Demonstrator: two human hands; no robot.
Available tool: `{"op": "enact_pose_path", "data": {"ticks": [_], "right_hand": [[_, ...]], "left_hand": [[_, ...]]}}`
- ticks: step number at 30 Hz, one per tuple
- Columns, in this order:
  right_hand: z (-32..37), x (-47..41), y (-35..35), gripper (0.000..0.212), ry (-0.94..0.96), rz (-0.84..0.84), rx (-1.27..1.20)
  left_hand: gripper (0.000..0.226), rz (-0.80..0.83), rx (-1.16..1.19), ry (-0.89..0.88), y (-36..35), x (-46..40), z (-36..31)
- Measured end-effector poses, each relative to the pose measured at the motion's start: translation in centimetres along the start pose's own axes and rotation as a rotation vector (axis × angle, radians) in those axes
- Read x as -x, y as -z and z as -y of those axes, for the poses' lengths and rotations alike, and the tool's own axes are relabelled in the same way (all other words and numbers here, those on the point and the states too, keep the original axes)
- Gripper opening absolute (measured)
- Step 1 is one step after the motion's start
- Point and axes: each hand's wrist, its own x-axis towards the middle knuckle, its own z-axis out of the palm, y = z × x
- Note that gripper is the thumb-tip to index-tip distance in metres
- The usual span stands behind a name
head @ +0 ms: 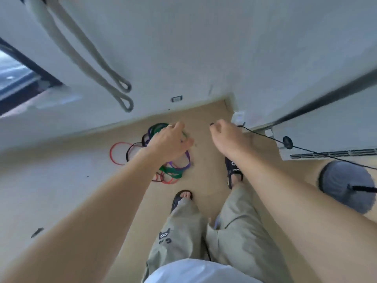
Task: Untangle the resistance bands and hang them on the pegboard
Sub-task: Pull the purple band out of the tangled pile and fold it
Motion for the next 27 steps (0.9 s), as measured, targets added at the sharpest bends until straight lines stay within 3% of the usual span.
{"op": "enact_pose_path", "data": {"ticks": [6, 13, 21, 27], "right_hand": [[0.0, -10.0, -5.2, 0.05, 0.248, 0.231, 0.119], [-7.0, -20.3, -14.7, 0.051, 0.457, 0.45, 0.487], [-15.3, -30.5, -35.2, 0.033, 0.691, 0.688, 0.817], [-21.1, -37.8, -48.0, 0.057, 0.81, 0.735, 1.038]], "left_hand": [[0.051, -0.119, 0.148, 0.278, -4.9, -4.7, 2.8], [0.042, -0.094, 0.296, 0.504, -17.1, -11.8, 6.7], [0.047, -0.056, 0.359, 0.543, -35.8, -22.4, 15.3], [0.061, -0.06, 0.369, 0.511, -47.7, -30.9, 21.1]]}}
